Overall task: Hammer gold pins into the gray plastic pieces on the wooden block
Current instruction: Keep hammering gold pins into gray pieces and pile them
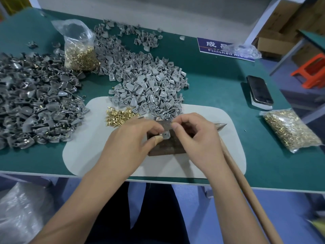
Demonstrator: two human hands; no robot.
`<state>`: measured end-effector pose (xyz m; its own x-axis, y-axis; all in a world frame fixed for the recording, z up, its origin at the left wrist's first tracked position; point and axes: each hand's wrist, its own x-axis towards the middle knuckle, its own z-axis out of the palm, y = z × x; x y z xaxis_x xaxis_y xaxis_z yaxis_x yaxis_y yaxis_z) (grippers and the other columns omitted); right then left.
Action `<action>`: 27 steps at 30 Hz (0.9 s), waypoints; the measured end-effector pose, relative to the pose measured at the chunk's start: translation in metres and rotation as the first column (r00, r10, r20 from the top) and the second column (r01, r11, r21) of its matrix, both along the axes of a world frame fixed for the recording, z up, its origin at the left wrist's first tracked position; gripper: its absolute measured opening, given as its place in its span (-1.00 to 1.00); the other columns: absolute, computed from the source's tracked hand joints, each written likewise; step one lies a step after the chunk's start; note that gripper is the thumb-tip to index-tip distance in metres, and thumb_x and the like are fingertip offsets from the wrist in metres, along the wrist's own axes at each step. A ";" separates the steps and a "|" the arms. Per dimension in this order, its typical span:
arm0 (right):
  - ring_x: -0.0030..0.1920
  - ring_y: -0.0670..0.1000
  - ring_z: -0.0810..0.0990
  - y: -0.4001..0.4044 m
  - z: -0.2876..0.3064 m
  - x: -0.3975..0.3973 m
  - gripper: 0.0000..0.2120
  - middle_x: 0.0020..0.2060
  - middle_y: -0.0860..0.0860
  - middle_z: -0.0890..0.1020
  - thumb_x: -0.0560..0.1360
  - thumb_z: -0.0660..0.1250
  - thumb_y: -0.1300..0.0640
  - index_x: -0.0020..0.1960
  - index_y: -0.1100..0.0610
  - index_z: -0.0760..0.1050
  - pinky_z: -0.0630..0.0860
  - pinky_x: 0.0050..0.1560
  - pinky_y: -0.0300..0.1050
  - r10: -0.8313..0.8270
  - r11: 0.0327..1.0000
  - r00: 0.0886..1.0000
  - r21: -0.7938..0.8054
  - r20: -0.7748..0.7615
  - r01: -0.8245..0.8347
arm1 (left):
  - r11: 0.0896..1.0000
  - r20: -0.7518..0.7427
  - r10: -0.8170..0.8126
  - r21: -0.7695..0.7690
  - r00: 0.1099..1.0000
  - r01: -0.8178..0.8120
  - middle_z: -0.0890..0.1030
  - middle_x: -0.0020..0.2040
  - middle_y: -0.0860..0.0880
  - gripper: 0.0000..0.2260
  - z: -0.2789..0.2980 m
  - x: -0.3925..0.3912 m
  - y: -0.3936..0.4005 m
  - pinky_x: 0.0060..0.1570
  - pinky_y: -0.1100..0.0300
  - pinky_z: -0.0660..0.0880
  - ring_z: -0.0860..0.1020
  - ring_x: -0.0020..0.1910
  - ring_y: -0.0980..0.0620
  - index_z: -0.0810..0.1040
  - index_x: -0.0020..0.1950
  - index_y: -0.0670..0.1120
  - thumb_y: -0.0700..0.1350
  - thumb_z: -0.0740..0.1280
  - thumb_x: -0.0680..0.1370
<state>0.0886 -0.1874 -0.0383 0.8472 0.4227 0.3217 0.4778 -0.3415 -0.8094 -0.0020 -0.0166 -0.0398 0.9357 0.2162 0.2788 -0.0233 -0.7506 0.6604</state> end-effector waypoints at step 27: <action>0.25 0.08 0.39 0.040 0.079 -0.027 -0.46 0.15 0.02 0.48 0.44 -0.08 -0.11 0.22 0.08 0.47 0.37 0.23 -0.06 0.403 0.311 0.914 -0.946 0.041 -0.094 | 0.999 -0.017 -0.004 -0.038 1.000 0.004 0.51 -0.01 0.22 -0.89 -0.011 0.001 0.007 -0.29 0.35 0.27 0.42 -0.12 0.43 0.61 -0.02 0.19 0.04 0.43 0.47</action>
<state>0.0620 -0.1470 0.0409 0.6080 0.7498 -0.2612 0.7878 -0.6104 0.0816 -0.0012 -0.0095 -0.0503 0.9412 0.2228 0.2540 -0.0144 -0.7249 0.6888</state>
